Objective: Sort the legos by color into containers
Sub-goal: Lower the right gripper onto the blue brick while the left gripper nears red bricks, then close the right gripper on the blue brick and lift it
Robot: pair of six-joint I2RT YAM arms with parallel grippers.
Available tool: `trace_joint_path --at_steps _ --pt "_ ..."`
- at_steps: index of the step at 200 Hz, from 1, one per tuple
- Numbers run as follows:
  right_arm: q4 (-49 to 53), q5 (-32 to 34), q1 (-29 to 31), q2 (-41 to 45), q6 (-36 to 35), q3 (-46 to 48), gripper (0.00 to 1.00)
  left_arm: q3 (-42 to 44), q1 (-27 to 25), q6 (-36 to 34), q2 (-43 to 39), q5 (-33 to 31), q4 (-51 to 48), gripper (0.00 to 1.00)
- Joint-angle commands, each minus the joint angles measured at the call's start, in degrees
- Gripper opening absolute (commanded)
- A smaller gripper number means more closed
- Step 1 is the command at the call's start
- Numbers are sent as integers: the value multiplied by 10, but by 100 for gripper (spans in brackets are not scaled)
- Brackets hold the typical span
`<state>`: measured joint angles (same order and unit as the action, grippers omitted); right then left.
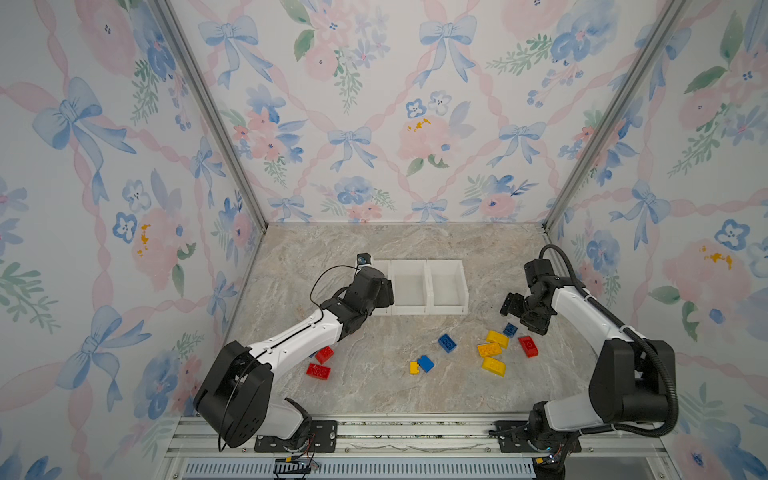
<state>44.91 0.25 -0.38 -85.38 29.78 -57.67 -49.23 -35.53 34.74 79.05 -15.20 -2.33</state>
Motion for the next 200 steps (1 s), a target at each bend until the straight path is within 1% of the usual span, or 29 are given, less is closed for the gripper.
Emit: trace_joint_path --at_steps 1,37,74,130,147,177,200 --pt "-31 2 -4 -23 14 10 83 26 8 3 -31 28 23 76" --pt "-44 0 -4 -53 17 13 78 44 17 1 -48 39 26 77" --pt "-54 2 -4 -64 20 33 76 51 20 1 -54 40 26 78" --pt "-71 3 -3 -74 27 45 68 52 22 2 -47 41 26 79" --pt "-74 3 -3 -77 29 45 62 52 22 2 -46 41 25 79" --pt "-75 2 -4 -80 31 46 49 52 23 2 -47 38 26 80" --pt "-75 0 -4 -82 31 46 45 54 24 2 -50 39 25 80"
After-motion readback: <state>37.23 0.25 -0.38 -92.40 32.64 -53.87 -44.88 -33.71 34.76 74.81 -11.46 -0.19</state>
